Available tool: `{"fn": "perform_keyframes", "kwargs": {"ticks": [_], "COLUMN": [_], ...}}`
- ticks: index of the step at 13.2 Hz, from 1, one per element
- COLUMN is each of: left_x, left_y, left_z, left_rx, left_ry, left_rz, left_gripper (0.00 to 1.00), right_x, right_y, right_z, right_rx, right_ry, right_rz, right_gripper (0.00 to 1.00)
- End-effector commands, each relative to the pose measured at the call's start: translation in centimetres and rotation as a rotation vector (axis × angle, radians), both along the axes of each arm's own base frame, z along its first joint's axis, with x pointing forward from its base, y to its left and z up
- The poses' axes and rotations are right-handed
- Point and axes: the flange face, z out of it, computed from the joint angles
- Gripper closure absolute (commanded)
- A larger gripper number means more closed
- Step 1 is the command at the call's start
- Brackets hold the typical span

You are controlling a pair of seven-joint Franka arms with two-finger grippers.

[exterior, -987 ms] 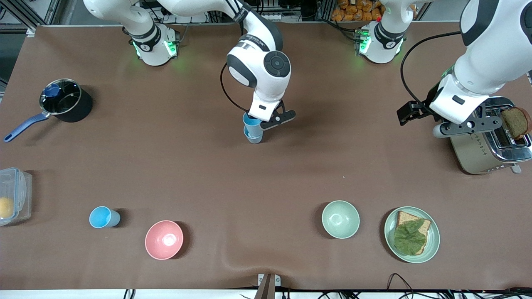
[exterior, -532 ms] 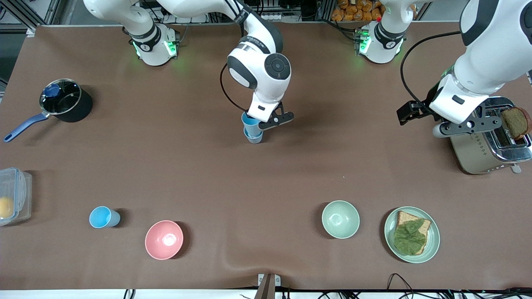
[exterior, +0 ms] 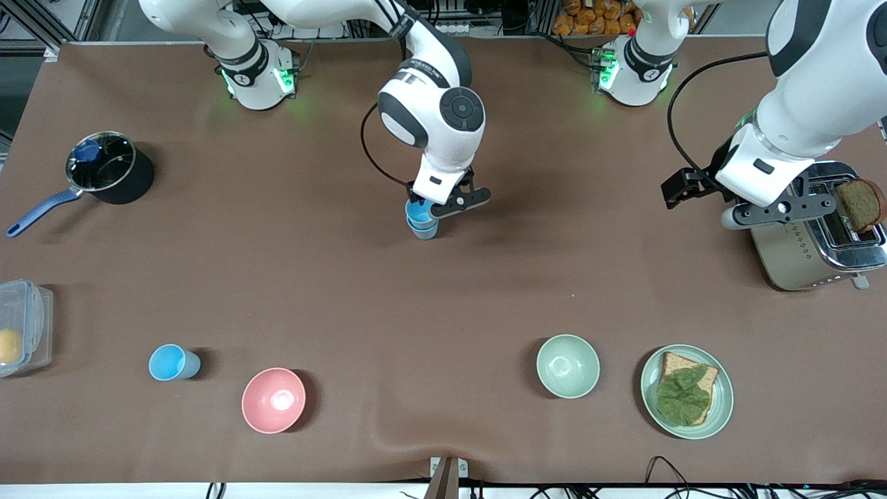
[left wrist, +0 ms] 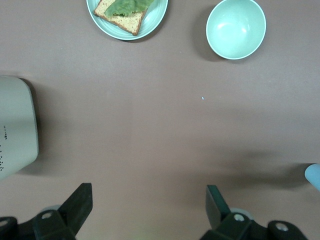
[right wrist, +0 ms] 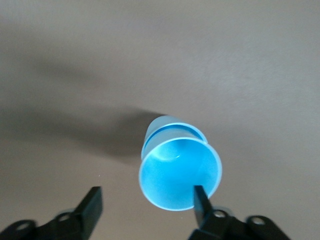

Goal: Stack blue cups with both arms

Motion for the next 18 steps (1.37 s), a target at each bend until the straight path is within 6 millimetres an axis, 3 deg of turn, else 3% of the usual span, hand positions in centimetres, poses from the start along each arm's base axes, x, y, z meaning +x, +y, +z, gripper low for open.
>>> {"fn": "perform_keyframes", "kwargs": {"ticks": [1,4,6,7,9,10,13,16,18], "left_x": [-0.5,-0.4,-0.5,-0.4,-0.4,-0.3,0.1,-0.1,0.0], "left_y": [0.0,0.3,0.2,0.3,0.8,1.3,2.6,3.1,3.9], "left_z": [1.2,1.8,2.1,2.2,2.3,2.4,3.3,5.2,5.3], "left_rx": [-0.02,-0.008,-0.007,-0.007,-0.005,-0.005,-0.008,-0.008,-0.009], "left_ry": [-0.008,-0.023,-0.031,-0.033,-0.034,-0.035,-0.051,-0.057,-0.058], "left_rz": [-0.013,-0.019,-0.021,-0.021,-0.049,-0.081,-0.128,-0.123,-0.109], "left_gripper": [0.0,0.0,0.0,0.0,0.0,0.0,0.0,0.0,0.0], "right_x": [2.9,7.3,10.5,12.0,13.3,13.5,12.9,11.0,10.5], "right_y": [-4.4,-11.6,-19.2,-24.1,-32.5,-35.8,-42.1,-46.4,-48.5], "right_z": [5.8,11.1,14.5,16.6,18.4,19.3,21.9,25.9,27.2], "right_rx": [0.024,0.052,0.05,0.053,0.064,0.066,0.106,0.103,0.104], "right_ry": [-0.018,-0.029,0.001,0.012,0.005,-0.01,-0.028,-0.06,-0.076], "right_rz": [-0.078,-0.05,0.02,0.04,0.014,-0.034,-0.152,-0.233,-0.263], "right_gripper": [0.0,0.0,0.0,0.0,0.0,0.0,0.0,0.0,0.0]}}
